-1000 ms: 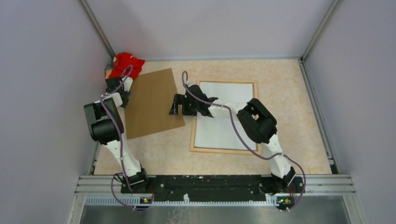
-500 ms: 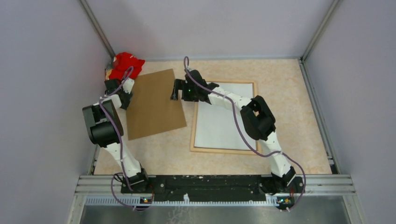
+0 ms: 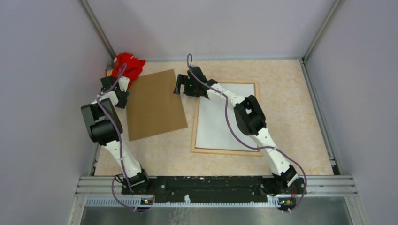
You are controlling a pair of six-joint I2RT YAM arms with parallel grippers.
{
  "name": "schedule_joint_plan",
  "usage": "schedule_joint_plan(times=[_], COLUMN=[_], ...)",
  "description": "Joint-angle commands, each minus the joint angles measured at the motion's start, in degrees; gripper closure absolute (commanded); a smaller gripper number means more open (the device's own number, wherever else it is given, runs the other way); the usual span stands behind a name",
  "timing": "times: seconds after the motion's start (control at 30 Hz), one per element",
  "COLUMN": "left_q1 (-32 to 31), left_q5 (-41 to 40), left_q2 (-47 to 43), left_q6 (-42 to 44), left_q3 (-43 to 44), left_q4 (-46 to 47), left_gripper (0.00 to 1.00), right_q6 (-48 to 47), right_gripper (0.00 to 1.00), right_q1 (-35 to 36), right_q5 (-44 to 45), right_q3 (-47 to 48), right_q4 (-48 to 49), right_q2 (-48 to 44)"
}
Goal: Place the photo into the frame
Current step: Pick up the photo frame item at the center of the board.
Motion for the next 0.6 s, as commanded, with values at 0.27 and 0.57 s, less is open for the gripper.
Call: schedule_joint_plan(times=[0.27,0.57], left_q1=[-5.8,-6.3], left_q5=[1.3,5.8], left_q2=[10.6,11.8], left_q6=[-1.0,0.8], left_q3=[-0.2,-0.6], left_q4=[-14.3,-16.4], left_gripper=[0.34,0.37], right_q6=[7.6,21.7], right_gripper=[0.03,0.03], right_q1=[3.5,2.5], right_q5=[-10.3,-19.6], right_q3=[-3.1,-14.7], right_q4=[3.6,24.0], right_q2=[3.3,-2.9])
